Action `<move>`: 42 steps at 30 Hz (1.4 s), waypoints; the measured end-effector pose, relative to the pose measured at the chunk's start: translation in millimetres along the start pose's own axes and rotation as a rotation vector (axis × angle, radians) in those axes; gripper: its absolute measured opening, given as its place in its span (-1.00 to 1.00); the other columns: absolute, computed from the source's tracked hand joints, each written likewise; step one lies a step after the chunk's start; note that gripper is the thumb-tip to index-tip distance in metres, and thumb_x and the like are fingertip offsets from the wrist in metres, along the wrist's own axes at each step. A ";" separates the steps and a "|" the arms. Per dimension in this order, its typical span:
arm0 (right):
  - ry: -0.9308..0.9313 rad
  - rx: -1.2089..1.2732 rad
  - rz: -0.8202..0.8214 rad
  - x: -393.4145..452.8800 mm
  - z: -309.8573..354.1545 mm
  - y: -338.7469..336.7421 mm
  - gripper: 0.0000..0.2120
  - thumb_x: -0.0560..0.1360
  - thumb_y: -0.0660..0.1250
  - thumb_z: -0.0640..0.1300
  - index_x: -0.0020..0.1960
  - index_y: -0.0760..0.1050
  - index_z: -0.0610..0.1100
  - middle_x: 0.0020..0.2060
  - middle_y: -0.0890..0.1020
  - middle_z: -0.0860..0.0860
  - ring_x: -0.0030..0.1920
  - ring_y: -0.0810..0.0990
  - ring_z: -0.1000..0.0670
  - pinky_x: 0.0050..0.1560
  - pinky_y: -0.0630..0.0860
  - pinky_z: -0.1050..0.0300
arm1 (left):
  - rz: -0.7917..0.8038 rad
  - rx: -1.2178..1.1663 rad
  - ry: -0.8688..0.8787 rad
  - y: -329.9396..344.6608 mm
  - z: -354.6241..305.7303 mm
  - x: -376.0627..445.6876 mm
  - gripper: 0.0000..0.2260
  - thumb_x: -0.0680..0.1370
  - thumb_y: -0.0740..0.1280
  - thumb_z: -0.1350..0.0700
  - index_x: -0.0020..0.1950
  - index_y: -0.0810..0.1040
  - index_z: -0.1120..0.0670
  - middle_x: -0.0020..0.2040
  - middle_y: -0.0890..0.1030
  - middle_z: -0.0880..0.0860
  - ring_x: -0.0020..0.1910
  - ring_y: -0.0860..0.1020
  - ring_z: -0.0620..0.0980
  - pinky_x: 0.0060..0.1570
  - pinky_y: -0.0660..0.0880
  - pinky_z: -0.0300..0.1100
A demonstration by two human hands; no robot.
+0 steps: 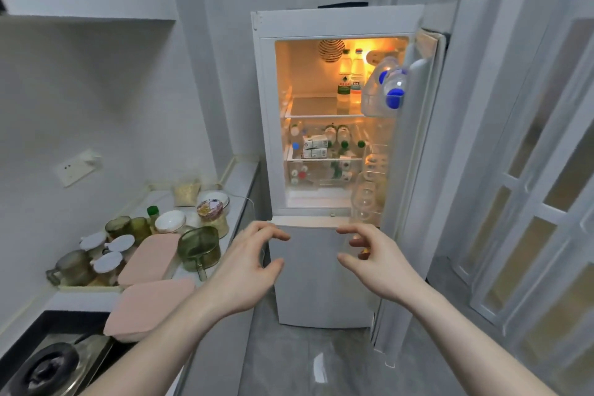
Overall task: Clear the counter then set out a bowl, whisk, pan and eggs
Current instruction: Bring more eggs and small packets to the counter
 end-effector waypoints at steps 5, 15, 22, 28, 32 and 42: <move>0.049 0.036 -0.010 16.8 -17.1 -15.1 -0.57 0.49 0.49 -0.08 0.29 0.50 0.22 0.24 0.55 0.25 0.19 0.56 0.29 0.17 0.53 0.29 | 0.023 -0.057 0.035 21.7 -2.4 57.7 -0.72 0.55 0.39 0.07 0.23 0.52 -0.19 0.27 0.41 -0.27 0.30 0.41 -0.22 0.29 0.38 -0.20; 0.200 0.046 -0.153 12.2 -13.5 -33.4 -0.52 0.48 0.51 -0.09 0.30 0.47 0.25 0.23 0.55 0.26 0.14 0.58 0.18 0.06 0.58 0.18 | 0.145 -0.206 0.268 68.2 -17.6 199.3 -0.72 0.56 0.37 0.16 0.20 0.54 -0.15 0.25 0.46 -0.24 0.30 0.42 -0.22 0.31 0.36 -0.20; 0.127 -0.032 -0.404 63.5 2.5 -58.1 -0.54 0.50 0.49 -0.21 0.27 0.52 0.20 0.14 0.58 0.22 0.12 0.62 0.12 0.01 0.59 0.24 | 0.235 -0.191 0.486 98.4 -43.9 283.3 -0.71 0.55 0.36 0.10 0.26 0.57 -0.12 0.18 0.54 -0.19 0.13 0.49 -0.17 0.13 0.44 -0.16; 0.121 -0.185 -0.528 82.0 -13.3 -62.6 -0.48 0.48 0.50 -0.18 0.35 0.47 0.17 0.23 0.53 0.27 0.25 0.57 0.15 0.17 0.54 0.21 | 0.362 -0.070 0.686 135.7 -65.2 320.1 -0.68 0.51 0.37 0.07 0.27 0.59 -0.09 0.25 0.56 -0.08 0.27 0.47 -0.02 0.30 0.40 -0.09; 0.146 -0.223 -0.592 75.8 -19.8 -69.6 -0.45 0.48 0.50 -0.20 0.35 0.45 0.20 0.25 0.52 0.27 0.27 0.55 0.16 0.20 0.53 0.19 | 0.426 0.020 0.819 152.1 -89.0 329.8 -0.64 0.49 0.39 0.09 0.30 0.60 -0.05 0.25 0.59 -0.06 0.25 0.45 0.00 0.30 0.32 -0.21; 0.220 -0.315 -0.664 75.0 -39.6 -85.2 -0.42 0.47 0.52 -0.17 0.38 0.41 0.15 0.25 0.46 0.33 0.33 0.47 0.21 0.30 0.50 0.08 | 0.530 0.196 0.881 189.5 -128.9 346.2 -0.67 0.45 0.41 -0.05 0.21 0.58 -0.14 0.06 0.69 -0.03 0.08 0.63 0.11 -0.04 0.59 -0.04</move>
Point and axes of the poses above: each hand's wrist, its own x-axis towards the middle knuckle, its own y-axis out of the palm, z = x × y, the point moved 3 cm from there along x, towards the middle knuckle
